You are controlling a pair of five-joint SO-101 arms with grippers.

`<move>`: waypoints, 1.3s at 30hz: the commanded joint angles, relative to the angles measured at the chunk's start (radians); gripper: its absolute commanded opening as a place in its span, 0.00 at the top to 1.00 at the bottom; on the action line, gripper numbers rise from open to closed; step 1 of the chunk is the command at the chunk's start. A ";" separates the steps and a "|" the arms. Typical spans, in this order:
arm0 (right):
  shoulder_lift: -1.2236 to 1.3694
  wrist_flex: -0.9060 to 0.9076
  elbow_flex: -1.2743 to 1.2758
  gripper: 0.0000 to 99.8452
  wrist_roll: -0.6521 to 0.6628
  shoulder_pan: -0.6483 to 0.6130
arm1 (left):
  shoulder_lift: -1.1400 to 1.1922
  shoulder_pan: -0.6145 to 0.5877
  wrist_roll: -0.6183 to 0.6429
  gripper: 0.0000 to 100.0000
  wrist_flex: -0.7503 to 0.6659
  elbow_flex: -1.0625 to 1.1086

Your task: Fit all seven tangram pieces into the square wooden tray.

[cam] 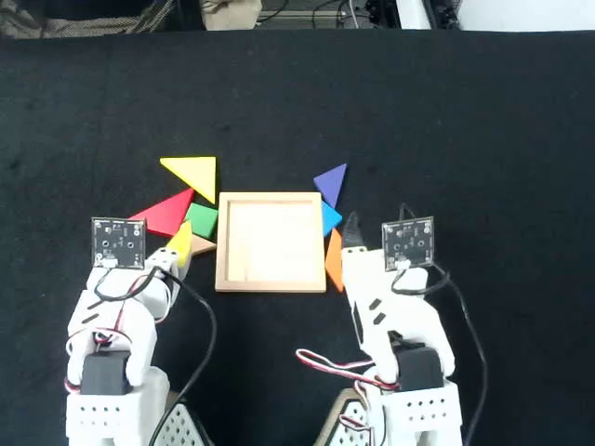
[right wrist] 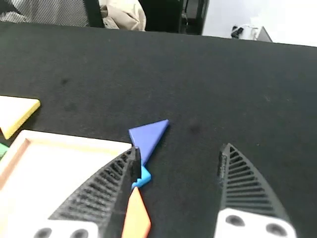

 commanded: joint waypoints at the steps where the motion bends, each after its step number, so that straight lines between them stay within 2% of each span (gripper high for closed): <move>1: -0.064 0.028 -0.004 0.74 0.002 -0.021 | 0.005 0.019 -0.006 0.76 -0.012 -0.085; 5: -0.056 0.068 -0.004 0.74 0.003 -0.021 | 0.029 0.024 -0.006 0.76 0.021 -0.166; 8: -0.056 0.086 -0.004 0.74 0.028 -0.020 | 0.141 0.021 -0.008 0.76 0.052 -0.277; 12: -0.056 0.112 -0.004 0.74 0.100 -0.020 | 0.405 0.016 -0.008 0.76 0.051 -0.466; 26: -0.056 0.112 -0.004 0.74 0.107 -0.020 | 1.367 0.024 -0.011 0.76 0.058 -1.119; 30: -0.056 0.112 -0.004 0.74 0.107 -0.020 | 1.600 0.025 -0.167 0.73 0.058 -1.291; 33: -0.056 0.112 -0.004 0.74 0.109 -0.020 | 1.752 0.018 -0.348 0.73 0.068 -1.412; 36: -0.056 0.112 -0.004 0.74 0.109 -0.020 | 1.881 0.022 -0.517 0.73 0.152 -1.546; 39: -0.056 0.112 -0.004 0.74 0.109 -0.020 | 2.004 0.027 -0.526 0.73 0.227 -1.701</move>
